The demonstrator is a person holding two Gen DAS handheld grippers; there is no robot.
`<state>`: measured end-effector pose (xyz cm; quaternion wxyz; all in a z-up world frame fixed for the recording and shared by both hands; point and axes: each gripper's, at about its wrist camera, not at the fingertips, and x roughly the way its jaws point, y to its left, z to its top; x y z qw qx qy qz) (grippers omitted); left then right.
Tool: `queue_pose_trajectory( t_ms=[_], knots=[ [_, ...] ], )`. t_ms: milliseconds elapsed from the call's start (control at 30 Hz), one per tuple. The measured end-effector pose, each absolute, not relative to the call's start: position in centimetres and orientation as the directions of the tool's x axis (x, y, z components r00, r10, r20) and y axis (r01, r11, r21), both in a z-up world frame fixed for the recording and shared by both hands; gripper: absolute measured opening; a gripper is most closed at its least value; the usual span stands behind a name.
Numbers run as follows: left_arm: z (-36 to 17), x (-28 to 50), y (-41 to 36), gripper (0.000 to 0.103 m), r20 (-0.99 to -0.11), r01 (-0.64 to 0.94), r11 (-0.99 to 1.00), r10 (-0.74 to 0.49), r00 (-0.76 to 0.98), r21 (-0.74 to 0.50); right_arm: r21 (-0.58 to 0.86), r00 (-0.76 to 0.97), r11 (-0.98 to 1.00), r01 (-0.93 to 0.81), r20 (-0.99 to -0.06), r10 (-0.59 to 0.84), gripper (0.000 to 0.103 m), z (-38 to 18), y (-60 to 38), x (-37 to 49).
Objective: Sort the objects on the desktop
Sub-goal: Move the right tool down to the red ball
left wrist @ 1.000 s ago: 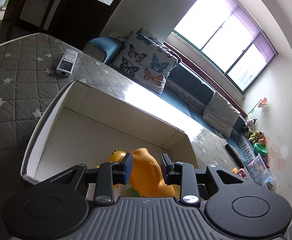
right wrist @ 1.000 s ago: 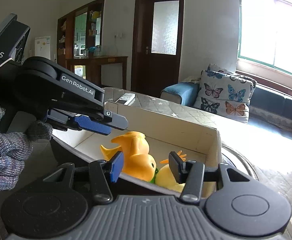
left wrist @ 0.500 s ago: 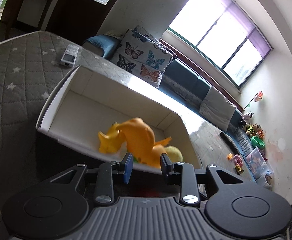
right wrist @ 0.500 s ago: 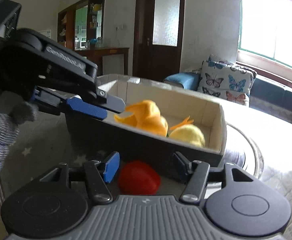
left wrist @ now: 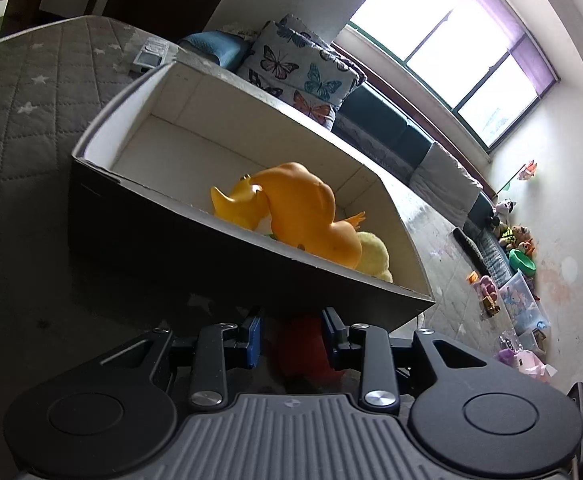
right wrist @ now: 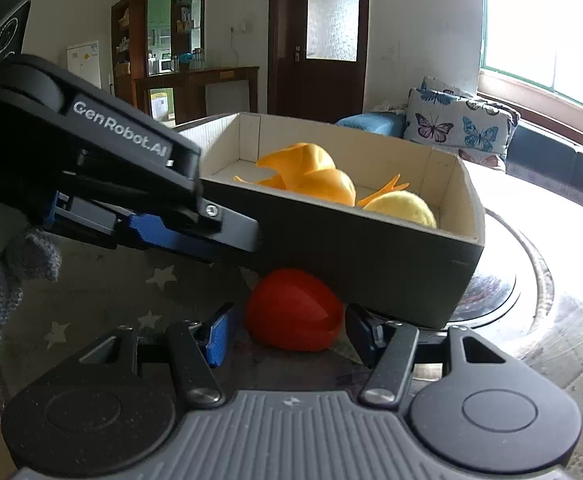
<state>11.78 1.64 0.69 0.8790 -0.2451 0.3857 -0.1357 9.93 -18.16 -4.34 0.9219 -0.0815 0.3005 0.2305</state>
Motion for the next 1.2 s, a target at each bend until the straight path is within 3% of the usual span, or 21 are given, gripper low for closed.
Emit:
queue_pose_trajectory(
  t_ms=[1200],
  knots=[
    [-1.3, 10.5, 1.4, 0.036, -0.633, 0.021, 0.814, -0.467, 0.617, -0.580, 0.007, 0.686, 0.865, -0.502, -0.606, 0.403, 0.057, -4.8, -17.6, 7.3]
  ],
)
